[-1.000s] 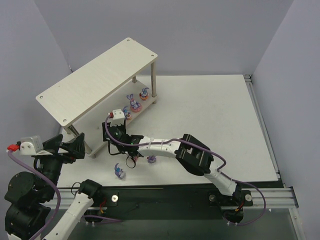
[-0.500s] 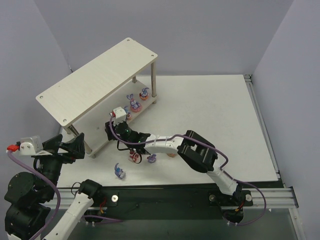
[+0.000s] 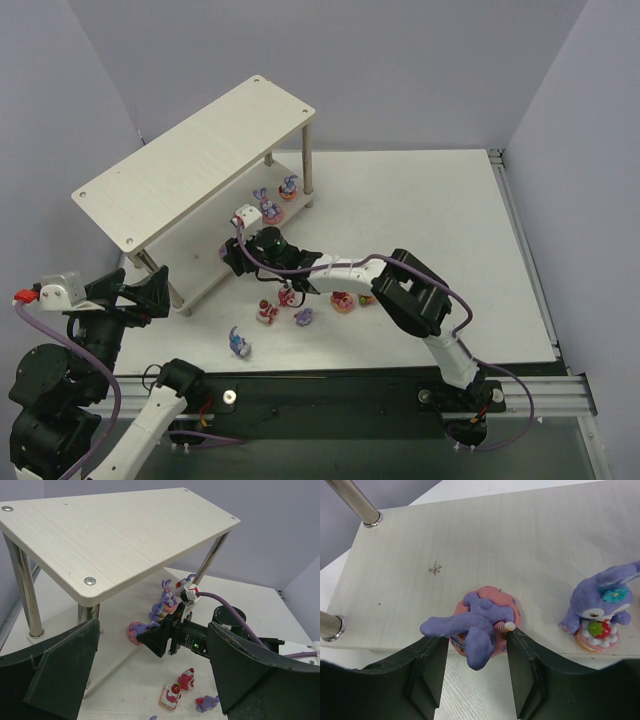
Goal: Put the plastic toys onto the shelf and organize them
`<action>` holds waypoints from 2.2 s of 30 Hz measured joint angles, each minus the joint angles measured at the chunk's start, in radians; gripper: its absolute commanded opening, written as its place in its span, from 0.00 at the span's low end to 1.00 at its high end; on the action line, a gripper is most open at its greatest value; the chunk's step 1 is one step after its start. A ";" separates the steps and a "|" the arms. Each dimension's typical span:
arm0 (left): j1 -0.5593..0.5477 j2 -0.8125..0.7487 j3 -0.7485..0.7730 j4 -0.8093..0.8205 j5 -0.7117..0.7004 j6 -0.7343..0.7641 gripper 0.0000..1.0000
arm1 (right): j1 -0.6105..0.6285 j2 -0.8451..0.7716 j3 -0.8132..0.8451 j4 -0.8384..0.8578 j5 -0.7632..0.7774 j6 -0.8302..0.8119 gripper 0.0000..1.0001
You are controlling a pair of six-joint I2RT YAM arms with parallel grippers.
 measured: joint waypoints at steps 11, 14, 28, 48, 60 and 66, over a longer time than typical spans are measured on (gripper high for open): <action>0.000 0.000 -0.002 0.000 0.000 -0.002 0.97 | -0.032 -0.008 -0.011 -0.002 -0.083 -0.011 0.45; 0.000 0.000 -0.002 0.000 0.000 -0.003 0.97 | -0.033 -0.008 -0.010 -0.002 -0.083 -0.008 0.45; 0.000 0.000 -0.006 0.000 0.000 -0.003 0.97 | -0.045 -0.007 0.004 -0.023 -0.032 0.024 0.45; 0.000 0.000 -0.006 0.000 -0.003 -0.003 0.97 | -0.046 0.002 0.028 -0.054 -0.018 0.046 0.76; -0.001 0.000 -0.006 -0.030 -0.006 -0.005 0.97 | -0.031 -0.046 -0.066 -0.047 -0.013 0.045 1.00; -0.001 -0.002 0.012 -0.050 -0.002 -0.010 0.97 | -0.007 -0.149 -0.124 -0.046 -0.002 0.041 1.00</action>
